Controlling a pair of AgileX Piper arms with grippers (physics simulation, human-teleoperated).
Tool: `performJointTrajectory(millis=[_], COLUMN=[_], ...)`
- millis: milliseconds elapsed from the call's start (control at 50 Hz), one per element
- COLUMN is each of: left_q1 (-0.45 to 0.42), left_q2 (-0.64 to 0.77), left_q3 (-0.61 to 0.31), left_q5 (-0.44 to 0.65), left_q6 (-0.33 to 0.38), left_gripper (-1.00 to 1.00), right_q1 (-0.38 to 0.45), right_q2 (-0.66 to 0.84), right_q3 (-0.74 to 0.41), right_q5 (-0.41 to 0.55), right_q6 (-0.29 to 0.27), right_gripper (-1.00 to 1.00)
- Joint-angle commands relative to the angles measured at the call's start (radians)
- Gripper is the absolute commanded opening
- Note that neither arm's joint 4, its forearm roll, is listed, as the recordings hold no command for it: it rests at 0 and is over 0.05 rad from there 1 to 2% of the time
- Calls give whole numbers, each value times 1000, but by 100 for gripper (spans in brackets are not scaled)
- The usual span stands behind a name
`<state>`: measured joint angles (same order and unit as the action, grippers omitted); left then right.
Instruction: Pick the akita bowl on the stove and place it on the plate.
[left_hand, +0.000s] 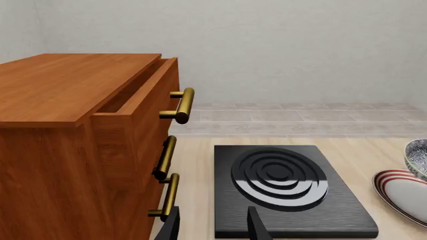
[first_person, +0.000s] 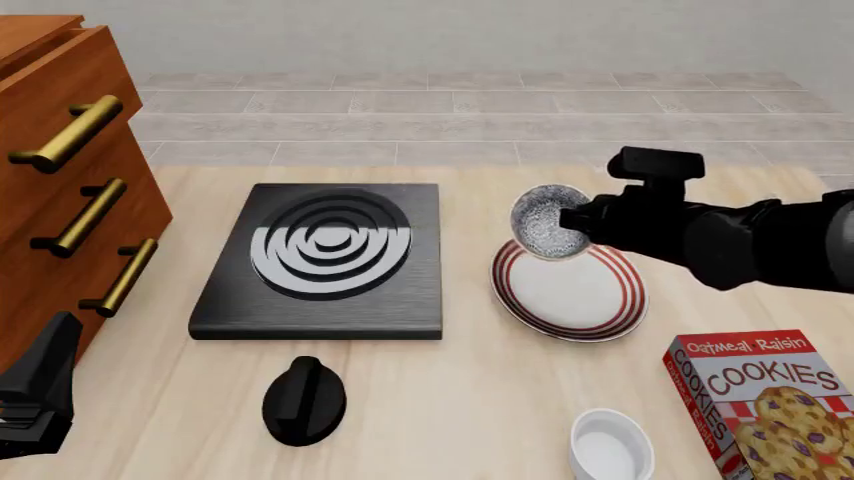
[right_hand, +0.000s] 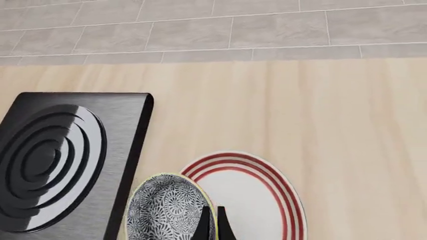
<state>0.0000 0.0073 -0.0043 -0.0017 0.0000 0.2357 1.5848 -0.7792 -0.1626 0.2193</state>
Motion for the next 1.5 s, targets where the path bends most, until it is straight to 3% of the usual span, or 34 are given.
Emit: performJointTrajectory(millis=[20, 900, 1500], left_q1=[0, 0, 0], left_q2=[0, 0, 0], left_q3=[0, 0, 0], left_q5=[0, 0, 0], left_q6=[0, 0, 0], left_gripper=[100, 100, 100], right_q1=[-31, -66, -82], right_q2=[17, 143, 220], right_q3=[-7, 77, 69], right_q5=[-16, -173, -176], right_q6=[0, 39, 32], right_gripper=[-100, -100, -100])
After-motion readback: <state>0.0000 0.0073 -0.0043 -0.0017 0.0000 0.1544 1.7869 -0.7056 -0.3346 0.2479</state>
